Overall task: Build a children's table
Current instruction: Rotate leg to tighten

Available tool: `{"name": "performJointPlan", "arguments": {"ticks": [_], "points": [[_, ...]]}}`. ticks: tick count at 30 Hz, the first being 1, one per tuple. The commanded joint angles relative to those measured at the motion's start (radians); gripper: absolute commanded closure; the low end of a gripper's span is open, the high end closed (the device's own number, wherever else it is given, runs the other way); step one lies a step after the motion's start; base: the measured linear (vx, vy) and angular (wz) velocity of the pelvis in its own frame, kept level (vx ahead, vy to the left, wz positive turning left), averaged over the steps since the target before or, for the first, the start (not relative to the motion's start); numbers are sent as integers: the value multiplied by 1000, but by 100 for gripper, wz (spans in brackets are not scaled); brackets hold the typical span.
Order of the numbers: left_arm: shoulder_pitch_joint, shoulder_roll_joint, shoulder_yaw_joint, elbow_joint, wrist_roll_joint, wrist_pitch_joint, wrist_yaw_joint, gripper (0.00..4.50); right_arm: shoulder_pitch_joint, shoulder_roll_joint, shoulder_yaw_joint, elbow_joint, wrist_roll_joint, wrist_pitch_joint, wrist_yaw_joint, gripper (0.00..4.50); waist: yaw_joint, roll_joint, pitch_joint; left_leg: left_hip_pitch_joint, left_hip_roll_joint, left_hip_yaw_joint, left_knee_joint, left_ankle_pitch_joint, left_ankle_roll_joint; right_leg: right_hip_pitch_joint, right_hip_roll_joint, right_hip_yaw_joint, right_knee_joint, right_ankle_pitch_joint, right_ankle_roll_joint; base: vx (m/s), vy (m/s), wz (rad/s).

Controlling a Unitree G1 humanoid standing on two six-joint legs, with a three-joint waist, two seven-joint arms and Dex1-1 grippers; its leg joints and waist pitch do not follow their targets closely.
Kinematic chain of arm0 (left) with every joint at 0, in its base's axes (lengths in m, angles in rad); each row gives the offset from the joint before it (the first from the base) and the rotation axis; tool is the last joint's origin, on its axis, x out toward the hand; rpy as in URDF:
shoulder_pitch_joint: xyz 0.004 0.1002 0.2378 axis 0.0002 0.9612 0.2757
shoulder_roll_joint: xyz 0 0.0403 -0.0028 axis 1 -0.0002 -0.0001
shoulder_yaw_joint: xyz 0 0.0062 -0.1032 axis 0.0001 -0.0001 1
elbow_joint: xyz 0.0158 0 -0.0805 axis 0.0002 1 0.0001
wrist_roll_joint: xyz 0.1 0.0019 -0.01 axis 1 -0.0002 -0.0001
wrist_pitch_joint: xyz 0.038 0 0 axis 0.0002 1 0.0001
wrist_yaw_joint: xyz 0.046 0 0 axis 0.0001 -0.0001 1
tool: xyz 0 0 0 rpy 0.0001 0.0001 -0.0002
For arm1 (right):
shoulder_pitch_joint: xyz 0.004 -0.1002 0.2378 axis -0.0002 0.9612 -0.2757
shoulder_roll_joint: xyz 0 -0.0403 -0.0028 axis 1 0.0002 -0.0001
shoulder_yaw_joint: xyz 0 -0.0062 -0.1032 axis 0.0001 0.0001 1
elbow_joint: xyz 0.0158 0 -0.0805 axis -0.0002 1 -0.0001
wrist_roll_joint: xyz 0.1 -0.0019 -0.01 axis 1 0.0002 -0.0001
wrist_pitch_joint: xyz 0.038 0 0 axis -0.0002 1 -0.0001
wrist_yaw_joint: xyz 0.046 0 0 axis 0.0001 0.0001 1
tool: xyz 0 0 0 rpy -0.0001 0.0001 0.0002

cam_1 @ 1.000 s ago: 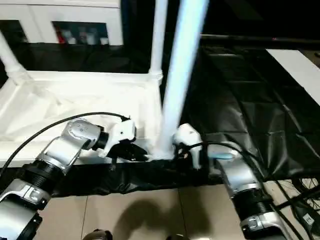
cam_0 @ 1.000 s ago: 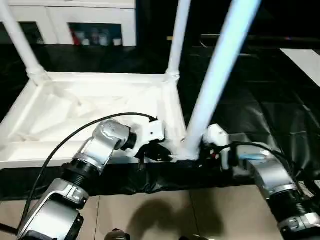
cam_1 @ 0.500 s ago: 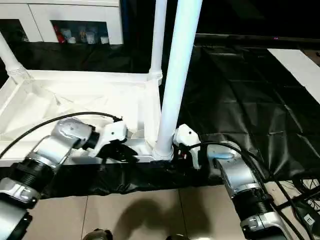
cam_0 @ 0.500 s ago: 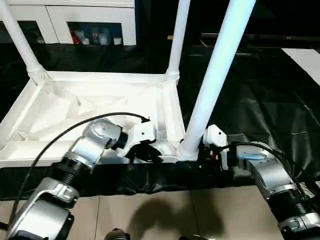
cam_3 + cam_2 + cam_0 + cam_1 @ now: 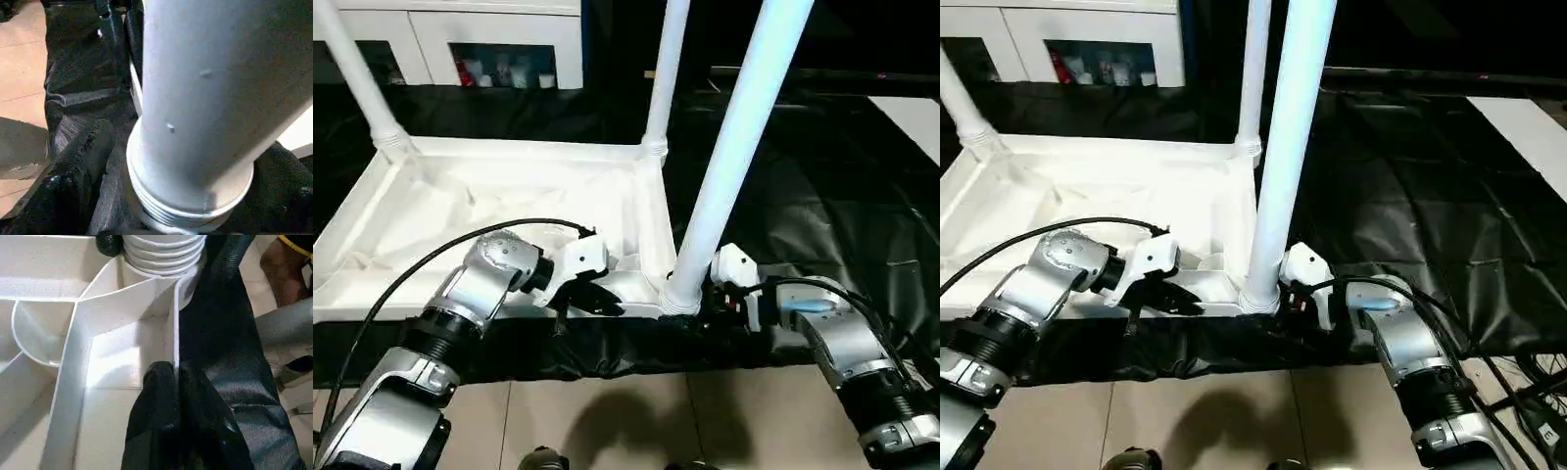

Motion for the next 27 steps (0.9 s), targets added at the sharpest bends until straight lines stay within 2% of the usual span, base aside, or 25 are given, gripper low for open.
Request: {"name": "performJointPlan", "arguments": {"ticks": [1, 8, 12, 14, 26, 27], "points": [[-12, 12, 20, 6, -9, 2, 2, 445, 5, -13, 22, 15, -14, 2, 14, 55, 2, 1, -67, 20, 22, 1, -64, -300, 28, 45, -47, 40, -77, -251, -219, 0, 0, 0], [-1, 2, 33, -8, -52, 20, 0, 445, 1, -12, 21, 26, -18, -8, 6, 55, 3, 1, -72, 17, 20, 3, -61, -270, 35, 49, -47, 39, -71, -203, -232, 0, 0, 0], [19, -19, 41, -49, -77, 32, 1, 450, -11, 0, 4, 50, -8, 18, -22, 15, 2, 1, -74, 17, 21, 3, -60, -264, 36, 51, -47, 39, -69, -185, -242, 0, 0, 0], [27, -23, 37, -53, -77, 27, 2, 450, -14, 0, 7, 55, -18, 6, -33, 3, 2, 2, -74, 17, 21, 3, -60, -266, 34, 51, -47, 39, -69, -188, -242, 0, 0, 0], [35, -6, 28, -31, -54, 9, 25, 450, -16, -2, 13, 65, -25, -21, -43, 3, 3, 0, -81, 18, 19, 4, -54, -239, 40, 54, -46, 38, -63, -147, -244, 0, 0, 0], [33, -5, 31, -29, -58, 15, 24, 422, -16, -2, 14, 66, -25, -23, -43, 1, 3, 0, -80, 17, 19, 4, -54, -237, 41, 54, -45, 38, -62, -144, -246, 0, 0, 0]]}}
